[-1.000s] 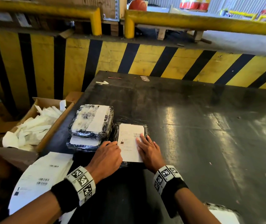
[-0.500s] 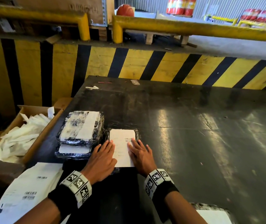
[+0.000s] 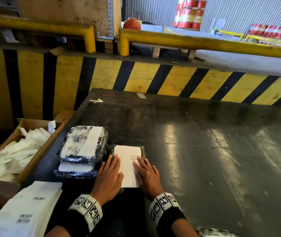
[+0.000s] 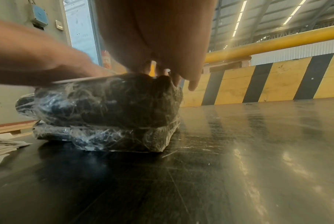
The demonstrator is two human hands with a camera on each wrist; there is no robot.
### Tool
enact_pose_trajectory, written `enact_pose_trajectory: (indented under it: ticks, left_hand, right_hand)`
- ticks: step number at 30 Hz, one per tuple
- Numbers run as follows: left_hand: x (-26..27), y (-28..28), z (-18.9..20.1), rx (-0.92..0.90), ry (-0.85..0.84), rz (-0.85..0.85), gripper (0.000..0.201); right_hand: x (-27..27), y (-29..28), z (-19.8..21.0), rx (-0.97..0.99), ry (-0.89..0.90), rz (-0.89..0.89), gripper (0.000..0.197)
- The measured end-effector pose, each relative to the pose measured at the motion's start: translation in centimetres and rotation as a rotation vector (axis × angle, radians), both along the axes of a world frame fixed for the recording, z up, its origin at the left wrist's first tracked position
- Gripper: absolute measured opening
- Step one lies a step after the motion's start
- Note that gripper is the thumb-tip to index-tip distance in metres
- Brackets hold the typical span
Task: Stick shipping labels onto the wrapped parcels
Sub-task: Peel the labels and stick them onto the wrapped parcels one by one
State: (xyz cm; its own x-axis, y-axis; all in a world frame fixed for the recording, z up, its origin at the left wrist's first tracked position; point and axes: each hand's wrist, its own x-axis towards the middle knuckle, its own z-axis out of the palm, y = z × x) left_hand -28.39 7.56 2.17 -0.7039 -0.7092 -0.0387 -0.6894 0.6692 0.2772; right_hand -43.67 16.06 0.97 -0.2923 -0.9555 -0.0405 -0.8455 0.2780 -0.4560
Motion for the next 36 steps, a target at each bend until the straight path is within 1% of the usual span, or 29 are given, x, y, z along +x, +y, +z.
enact_pose_trajectory:
  ticks: [2, 3, 5, 6, 7, 9, 10, 12, 14, 17, 19, 21, 23, 26, 28, 31, 34, 36]
  left_hand:
    - [1.3, 1.1, -1.2, 0.053, 0.122, 0.046, 0.093]
    - [1.8, 1.5, -1.6, 0.089, 0.181, 0.081, 0.093]
    - [2.2, 1.9, -2.3, 0.194, 0.297, 0.196, 0.074]
    - [2.2, 2.1, -2.5, 0.246, 0.342, 0.246, 0.065]
    - [2.2, 2.1, -2.7, 0.273, 0.385, 0.273, 0.062]
    - [2.2, 2.2, -3.1, 0.285, 0.433, 0.289, 0.062]
    - [2.4, 2.3, -3.3, 0.277, 0.438, 0.291, 0.062]
    - [2.4, 2.3, -4.0, 0.237, 0.453, 0.299, 0.067]
    - [2.3, 2.6, -4.7, 0.217, 0.498, 0.331, 0.071]
    - [1.9, 3.4, -5.5, 0.243, 0.589, 0.383, 0.065]
    - [1.8, 3.5, -5.6, 0.272, 0.622, 0.399, 0.065]
    - [2.1, 3.4, -5.3, 0.313, 0.641, 0.379, 0.066]
    - [2.6, 3.5, -4.7, 0.379, 0.654, 0.323, 0.061]
    - [3.6, 5.2, -3.5, 0.393, 0.613, 0.279, 0.058]
    - [4.6, 7.3, -2.6, 0.367, 0.599, 0.262, 0.060]
    - [5.8, 10.4, -1.3, 0.330, 0.584, 0.205, 0.064]
    - [5.6, 14.1, 0.2, 0.286, 0.562, 0.138, 0.065]
    - [4.8, 17.2, 1.2, 0.286, 0.550, 0.101, 0.064]
  right_hand:
    - [0.0, 0.1, -0.3, -0.050, -0.031, -0.011, 0.046]
    - [0.2, 0.2, -0.7, -0.089, -0.047, -0.035, 0.050]
    - [0.5, 0.5, -1.4, -0.140, -0.133, -0.151, 0.061]
    - [0.6, 0.7, -1.9, -0.141, -0.209, -0.211, 0.062]
    - [0.8, 0.9, -2.3, -0.141, -0.296, -0.232, 0.062]
    - [1.3, 1.3, -2.9, -0.207, -0.455, -0.205, 0.061]
    - [1.5, 1.5, -3.4, -0.250, -0.506, -0.194, 0.062]
    - [1.8, 1.9, -3.5, -0.308, -0.553, -0.189, 0.065]
    - [2.0, 2.0, -3.4, -0.362, -0.617, -0.190, 0.063]
    - [2.4, 2.2, -3.6, -0.393, -0.665, -0.199, 0.062]
    - [2.5, 2.2, -3.6, -0.390, -0.674, -0.204, 0.063]
    - [2.8, 2.4, -3.1, -0.404, -0.693, -0.202, 0.060]
    - [3.2, 2.8, -2.7, -0.442, -0.705, -0.223, 0.058]
    - [4.0, 4.9, -2.8, -0.465, -0.729, -0.259, 0.067]
    - [4.7, 7.3, -2.2, -0.464, -0.734, -0.274, 0.066]
    - [5.7, 11.5, -0.4, -0.504, -0.740, -0.306, 0.053]
    - [6.0, 16.3, 0.9, -0.556, -0.725, -0.352, 0.050]
    - [5.8, 19.9, 1.6, -0.579, -0.683, -0.402, 0.048]
